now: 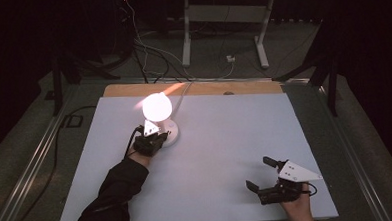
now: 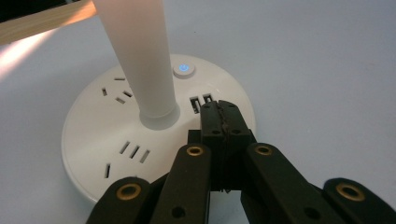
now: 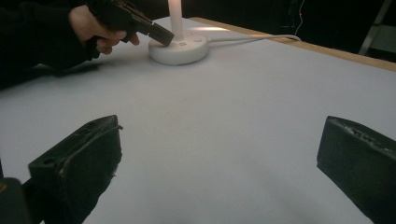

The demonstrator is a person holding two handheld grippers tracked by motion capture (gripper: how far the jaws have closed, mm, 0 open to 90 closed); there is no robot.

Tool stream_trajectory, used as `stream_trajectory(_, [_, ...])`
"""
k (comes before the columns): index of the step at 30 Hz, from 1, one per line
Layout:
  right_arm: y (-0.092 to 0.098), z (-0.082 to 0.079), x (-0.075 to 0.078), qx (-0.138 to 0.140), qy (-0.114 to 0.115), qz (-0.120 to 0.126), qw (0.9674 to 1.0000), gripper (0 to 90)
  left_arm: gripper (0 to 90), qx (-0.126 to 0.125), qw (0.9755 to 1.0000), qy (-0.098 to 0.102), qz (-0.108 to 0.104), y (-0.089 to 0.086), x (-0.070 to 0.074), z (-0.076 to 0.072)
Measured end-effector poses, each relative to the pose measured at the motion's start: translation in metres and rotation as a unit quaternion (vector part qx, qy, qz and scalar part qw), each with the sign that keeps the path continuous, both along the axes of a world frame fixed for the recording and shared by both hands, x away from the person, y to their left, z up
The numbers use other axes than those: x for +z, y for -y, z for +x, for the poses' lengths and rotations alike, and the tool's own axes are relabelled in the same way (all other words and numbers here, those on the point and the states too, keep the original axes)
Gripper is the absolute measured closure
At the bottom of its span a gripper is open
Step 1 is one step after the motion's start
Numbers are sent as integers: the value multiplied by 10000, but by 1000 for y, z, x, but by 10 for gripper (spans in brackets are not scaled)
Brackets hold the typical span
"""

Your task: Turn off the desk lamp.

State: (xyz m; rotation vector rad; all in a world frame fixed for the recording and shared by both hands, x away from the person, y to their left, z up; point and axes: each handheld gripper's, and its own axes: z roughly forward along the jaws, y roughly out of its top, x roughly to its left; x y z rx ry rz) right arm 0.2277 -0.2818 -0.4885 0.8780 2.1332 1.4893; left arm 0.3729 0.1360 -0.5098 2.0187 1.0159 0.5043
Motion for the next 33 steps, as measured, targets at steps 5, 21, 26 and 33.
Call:
stream_trajectory(5, [-1,1,-1,30,-34,-27,10000,0,900,25,10000,24,63,-1,-1,3])
stream_trajectory(21, [0,1,-1,33,-22,-7,10000,0,900,30,9993,283,-232,-5,36,-5])
stream_trajectory(26, [0,1,0,37,-18,6,10000,0,900,82,9997,199,-151,-5,30,-3])
stream_trajectory(33, [0,0,0,38,-18,9,10000,0,900,111,9998,110,-135,-6,23,-2])
